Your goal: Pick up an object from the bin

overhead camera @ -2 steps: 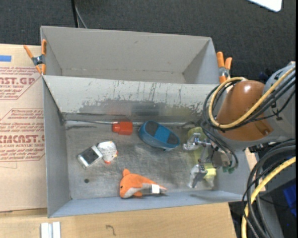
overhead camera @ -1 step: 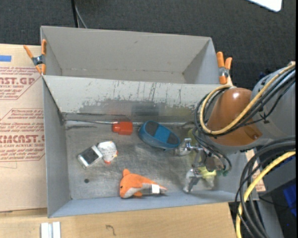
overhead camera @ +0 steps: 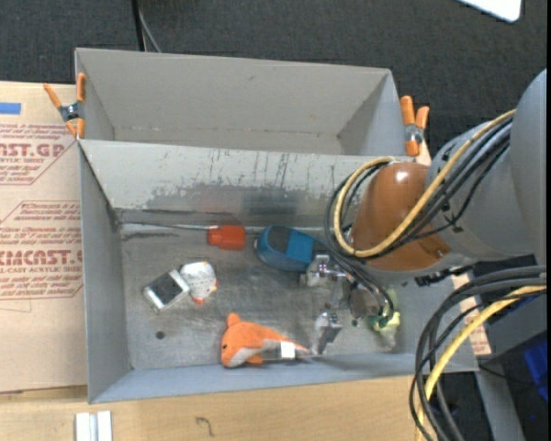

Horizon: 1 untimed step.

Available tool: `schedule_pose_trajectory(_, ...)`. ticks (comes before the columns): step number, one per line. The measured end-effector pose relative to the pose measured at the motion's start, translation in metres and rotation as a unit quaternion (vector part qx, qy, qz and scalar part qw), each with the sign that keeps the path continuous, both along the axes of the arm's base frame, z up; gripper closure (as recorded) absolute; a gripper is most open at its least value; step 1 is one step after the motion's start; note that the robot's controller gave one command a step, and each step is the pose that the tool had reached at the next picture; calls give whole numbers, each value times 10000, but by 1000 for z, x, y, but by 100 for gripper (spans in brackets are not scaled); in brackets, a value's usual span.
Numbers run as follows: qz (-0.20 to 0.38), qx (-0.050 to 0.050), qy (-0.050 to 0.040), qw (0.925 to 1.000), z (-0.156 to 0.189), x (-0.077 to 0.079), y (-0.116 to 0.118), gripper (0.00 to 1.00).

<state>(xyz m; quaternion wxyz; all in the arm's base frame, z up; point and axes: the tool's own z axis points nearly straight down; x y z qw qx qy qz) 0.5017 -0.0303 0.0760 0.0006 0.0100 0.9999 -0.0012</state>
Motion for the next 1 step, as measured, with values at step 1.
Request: schedule_pose_trajectory(1, 148, -6, -18, 9999, -3, 11, 46, 0)
